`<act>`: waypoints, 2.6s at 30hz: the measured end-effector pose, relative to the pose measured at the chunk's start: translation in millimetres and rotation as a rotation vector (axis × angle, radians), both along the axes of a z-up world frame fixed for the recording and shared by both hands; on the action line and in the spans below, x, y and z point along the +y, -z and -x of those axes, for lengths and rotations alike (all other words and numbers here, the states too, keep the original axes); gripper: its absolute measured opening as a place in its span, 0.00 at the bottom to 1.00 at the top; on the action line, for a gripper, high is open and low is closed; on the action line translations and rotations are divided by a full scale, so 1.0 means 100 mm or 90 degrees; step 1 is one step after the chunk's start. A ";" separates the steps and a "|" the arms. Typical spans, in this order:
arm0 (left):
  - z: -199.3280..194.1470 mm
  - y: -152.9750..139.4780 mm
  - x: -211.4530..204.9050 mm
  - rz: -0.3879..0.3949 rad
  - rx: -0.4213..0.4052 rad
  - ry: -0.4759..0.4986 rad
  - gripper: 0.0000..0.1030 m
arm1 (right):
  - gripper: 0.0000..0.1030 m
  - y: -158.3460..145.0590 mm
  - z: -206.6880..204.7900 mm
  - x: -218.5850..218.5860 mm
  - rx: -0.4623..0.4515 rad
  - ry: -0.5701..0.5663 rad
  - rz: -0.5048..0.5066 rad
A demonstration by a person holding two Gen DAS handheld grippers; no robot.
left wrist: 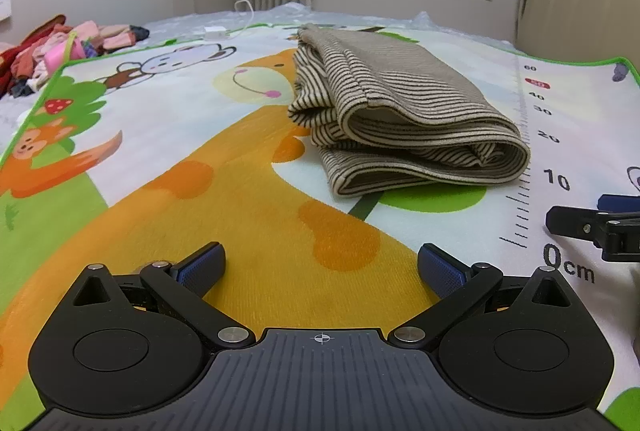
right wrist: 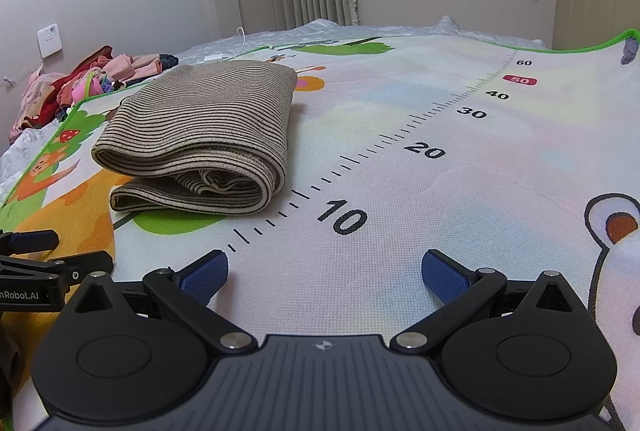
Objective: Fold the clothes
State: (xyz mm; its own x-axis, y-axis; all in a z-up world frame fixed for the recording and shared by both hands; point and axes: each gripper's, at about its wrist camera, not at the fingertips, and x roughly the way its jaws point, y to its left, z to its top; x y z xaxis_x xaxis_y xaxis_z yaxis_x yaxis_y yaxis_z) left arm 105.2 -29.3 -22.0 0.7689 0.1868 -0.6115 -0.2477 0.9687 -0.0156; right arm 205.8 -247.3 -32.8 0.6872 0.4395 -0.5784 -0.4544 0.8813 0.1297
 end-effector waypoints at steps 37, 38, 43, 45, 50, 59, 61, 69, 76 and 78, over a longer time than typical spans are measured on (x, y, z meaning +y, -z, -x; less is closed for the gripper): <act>0.03 0.03 0.05 0.017 -0.024 0.011 1.00 | 1.00 0.01 -0.02 -0.03 0.010 0.001 -0.014; 0.03 0.03 0.05 0.017 -0.024 0.011 1.00 | 1.00 0.01 -0.03 -0.03 0.010 0.001 -0.015; 0.03 0.02 0.05 0.017 -0.025 0.012 1.00 | 1.00 0.01 -0.03 -0.03 0.010 0.001 -0.016; 0.03 0.03 0.05 0.017 -0.025 0.012 1.00 | 1.00 0.01 -0.03 -0.03 0.010 0.001 -0.017; 0.03 0.03 0.04 0.015 -0.025 0.011 1.00 | 1.00 0.01 -0.02 -0.04 0.010 0.002 -0.018; 0.03 0.03 0.04 0.015 -0.025 0.011 1.00 | 1.00 0.01 -0.02 -0.04 0.010 0.002 -0.019; 0.03 0.03 0.04 0.015 -0.025 0.011 1.00 | 1.00 0.01 -0.02 -0.04 0.010 0.001 -0.019; 0.03 0.03 0.04 0.016 -0.025 0.011 1.00 | 1.00 0.01 -0.02 -0.02 0.009 0.003 -0.011; 0.04 0.03 0.04 0.018 -0.027 0.012 1.00 | 1.00 0.01 -0.01 -0.02 0.008 0.004 -0.007; 0.04 0.03 0.05 0.018 -0.028 0.012 1.00 | 1.00 0.01 -0.02 -0.02 0.008 0.004 -0.008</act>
